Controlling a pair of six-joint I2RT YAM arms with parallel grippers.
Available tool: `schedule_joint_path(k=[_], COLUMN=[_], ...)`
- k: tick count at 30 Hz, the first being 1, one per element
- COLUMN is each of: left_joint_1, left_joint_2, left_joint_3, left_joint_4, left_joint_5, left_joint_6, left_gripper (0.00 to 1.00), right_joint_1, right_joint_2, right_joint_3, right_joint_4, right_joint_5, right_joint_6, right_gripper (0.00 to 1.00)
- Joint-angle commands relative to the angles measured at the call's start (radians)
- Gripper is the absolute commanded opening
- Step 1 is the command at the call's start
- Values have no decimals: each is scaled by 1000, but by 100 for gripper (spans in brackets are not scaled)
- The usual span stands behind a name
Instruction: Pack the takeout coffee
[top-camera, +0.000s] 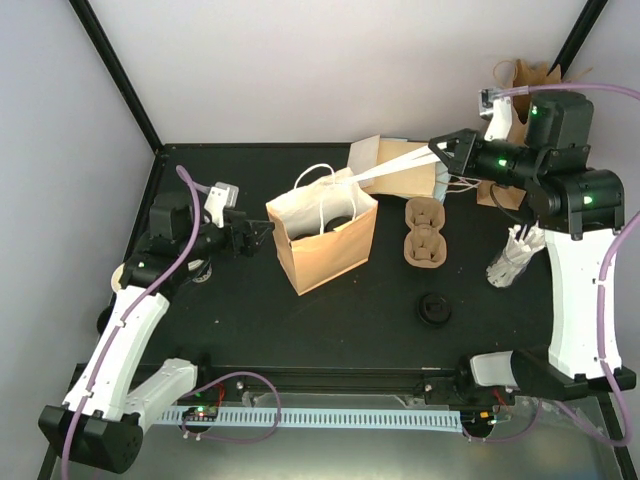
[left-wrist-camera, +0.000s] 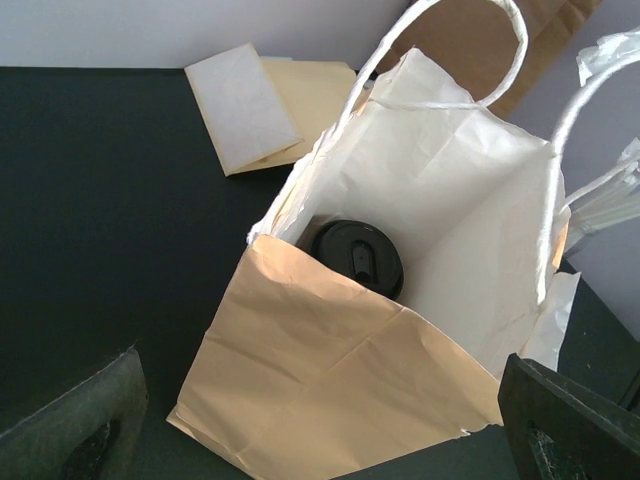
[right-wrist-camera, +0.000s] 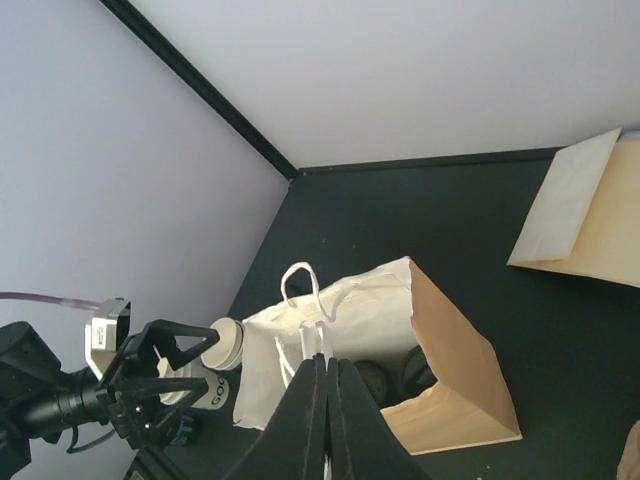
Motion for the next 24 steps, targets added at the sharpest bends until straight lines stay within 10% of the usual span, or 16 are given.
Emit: schedule_joint_path(k=[1, 8, 11, 14, 24], left_joint_1=[-6, -6, -6, -6, -6], left_joint_2=[15, 16, 2, -17, -237], left_joint_3=[52, 56, 58, 64, -44], left_joint_4=[3, -9, -19, -42, -121], left_joint_5=[15, 10, 1, -12, -344], left_joint_6=[-7, -18, -22, -27, -97], left_gripper=[99, 98, 98, 99, 99], right_joint_1=[37, 166, 262, 283, 232], right_joint_2=[57, 144, 224, 271, -134], right_joint_3=[17, -16, 48, 147, -396], right_joint_4=[-33, -25, -31, -103, 212], right_joint_5=[29, 197, 228, 305, 813], right_joint_6=[-49, -67, -92, -115, -142], right_gripper=[1, 6, 59, 91, 100])
